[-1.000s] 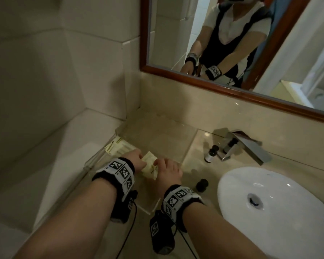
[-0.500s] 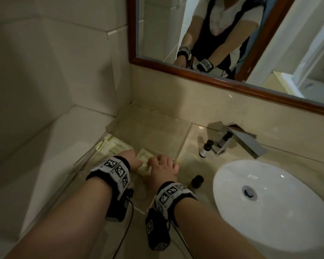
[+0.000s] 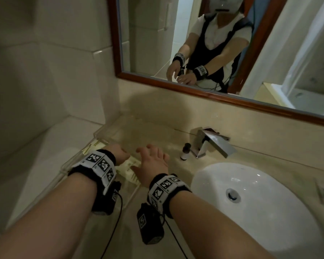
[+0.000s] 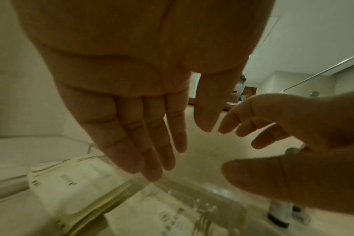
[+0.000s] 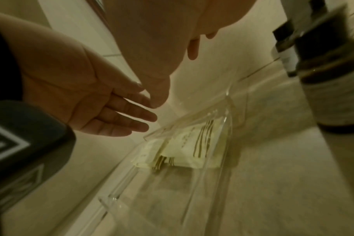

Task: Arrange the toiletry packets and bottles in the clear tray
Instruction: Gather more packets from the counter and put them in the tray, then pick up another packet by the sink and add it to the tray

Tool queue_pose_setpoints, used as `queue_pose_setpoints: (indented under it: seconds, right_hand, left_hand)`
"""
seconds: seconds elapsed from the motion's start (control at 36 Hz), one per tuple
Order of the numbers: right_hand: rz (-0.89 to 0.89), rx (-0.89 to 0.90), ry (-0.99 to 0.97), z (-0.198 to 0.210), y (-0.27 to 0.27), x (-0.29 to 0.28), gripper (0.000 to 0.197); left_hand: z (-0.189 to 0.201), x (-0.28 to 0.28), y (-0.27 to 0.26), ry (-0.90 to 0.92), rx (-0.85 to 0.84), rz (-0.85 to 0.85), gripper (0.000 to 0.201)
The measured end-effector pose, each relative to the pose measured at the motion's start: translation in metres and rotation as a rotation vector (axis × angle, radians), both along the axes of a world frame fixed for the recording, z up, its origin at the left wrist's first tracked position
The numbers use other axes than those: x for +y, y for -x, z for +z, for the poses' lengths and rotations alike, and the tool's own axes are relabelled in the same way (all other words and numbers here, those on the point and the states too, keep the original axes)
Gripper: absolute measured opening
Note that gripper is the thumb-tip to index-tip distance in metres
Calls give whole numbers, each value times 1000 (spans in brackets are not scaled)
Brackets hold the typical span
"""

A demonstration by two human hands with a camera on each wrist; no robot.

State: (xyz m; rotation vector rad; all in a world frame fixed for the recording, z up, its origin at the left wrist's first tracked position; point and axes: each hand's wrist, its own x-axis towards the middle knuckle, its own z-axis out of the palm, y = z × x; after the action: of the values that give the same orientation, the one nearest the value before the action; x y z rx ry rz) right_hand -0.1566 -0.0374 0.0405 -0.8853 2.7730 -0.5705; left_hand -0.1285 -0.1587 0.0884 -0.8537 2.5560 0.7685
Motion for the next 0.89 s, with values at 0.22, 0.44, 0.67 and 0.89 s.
queue_pose_setpoints:
  seconds: [0.22,0.44,0.67,0.89]
  right_hand:
    - [-56,66,74,33,5,62,49]
    - [-245,105,114,56,15,152,45]
    - [-426,172,108,63,15,256,48]
    - [-649,221,58,57,12,367,49]
  left_hand:
    - [22,65,12,-100,112,-5,34]
    - [30,147,37,-116,202,-171,19]
    - [36,241,58,-120,206,-383,26]
    - [33,337,71,-160,239,-534,26]
